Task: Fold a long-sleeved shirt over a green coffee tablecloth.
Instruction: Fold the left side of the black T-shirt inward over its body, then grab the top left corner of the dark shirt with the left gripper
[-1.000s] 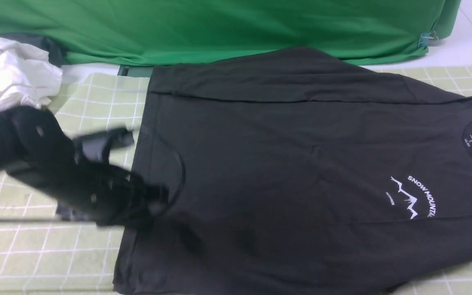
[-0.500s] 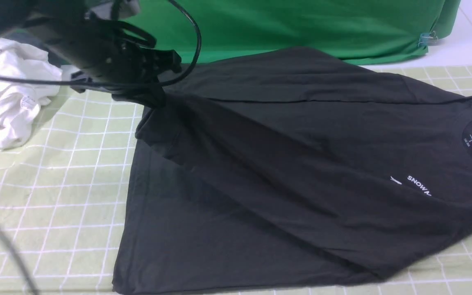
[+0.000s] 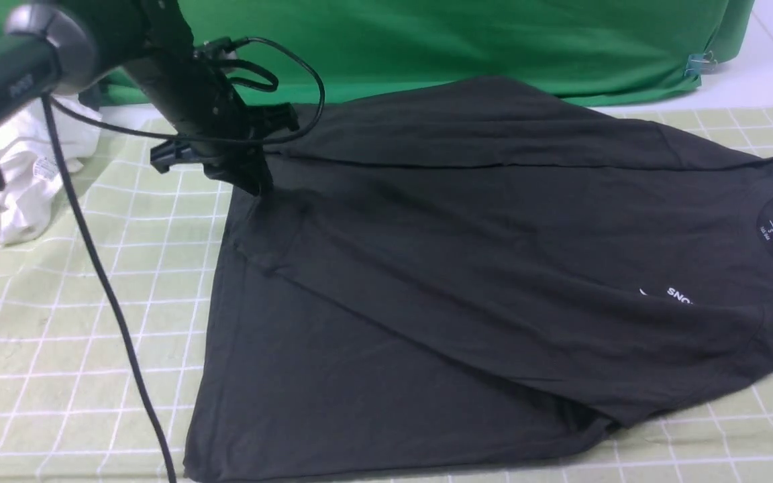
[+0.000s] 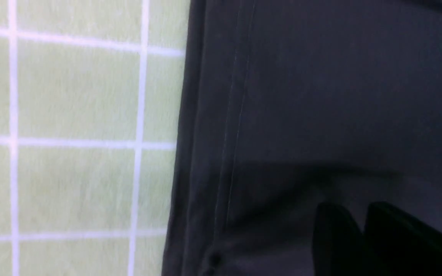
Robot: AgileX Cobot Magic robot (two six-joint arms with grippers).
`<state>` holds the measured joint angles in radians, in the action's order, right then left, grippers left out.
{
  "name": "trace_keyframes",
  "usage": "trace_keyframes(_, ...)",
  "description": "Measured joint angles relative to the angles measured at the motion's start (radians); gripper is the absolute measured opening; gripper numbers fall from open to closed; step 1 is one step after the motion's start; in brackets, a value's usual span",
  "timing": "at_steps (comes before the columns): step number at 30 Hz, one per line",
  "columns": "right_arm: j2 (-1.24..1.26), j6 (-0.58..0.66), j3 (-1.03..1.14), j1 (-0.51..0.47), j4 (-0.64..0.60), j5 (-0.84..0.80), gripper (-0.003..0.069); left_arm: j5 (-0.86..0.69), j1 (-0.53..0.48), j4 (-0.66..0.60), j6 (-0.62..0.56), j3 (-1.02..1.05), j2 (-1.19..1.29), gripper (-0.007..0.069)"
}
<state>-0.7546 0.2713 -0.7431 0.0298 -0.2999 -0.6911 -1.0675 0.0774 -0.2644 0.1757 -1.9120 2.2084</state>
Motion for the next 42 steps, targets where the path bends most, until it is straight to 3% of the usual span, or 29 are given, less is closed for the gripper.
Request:
trace_keyframes(5, 0.000, 0.000, 0.000, 0.000, 0.000, 0.000, 0.0109, 0.029, -0.032, -0.007, 0.036, -0.120, 0.010, 0.0301)
trace_keyframes(10, 0.000, 0.000, 0.000, 0.000, 0.000, 0.000, 0.0113, 0.060, -0.086, -0.133, 0.082, -0.167, 0.038, 0.0333)
trace_keyframes(20, 0.000, -0.001, 0.000, 0.000, 0.000, 0.001, 0.0122, 0.171, -0.107, -0.448, 0.113, -0.169, 0.231, 0.0307)
trace_keyframes(28, 0.000, -0.001, 0.000, 0.000, 0.000, 0.001, 0.0123, 0.308, -0.097, -0.492, 0.128, -0.169, 0.273, 0.0306)
trace_keyframes(34, 0.000, -0.001, 0.000, 0.000, 0.000, 0.002, 0.0125, 0.324, -0.097, -0.495, 0.154, -0.169, 0.280, 0.0298)
trace_keyframes(37, 0.000, -0.001, 0.000, 0.000, 0.000, 0.002, 0.0127, 0.326, -0.097, -0.497, 0.156, -0.169, 0.283, 0.0269)
trace_keyframes(42, 0.000, -0.001, 0.000, 0.000, 0.000, 0.005, 0.0137, 0.343, -0.097, -0.502, 0.180, -0.169, 0.294, 0.0131)
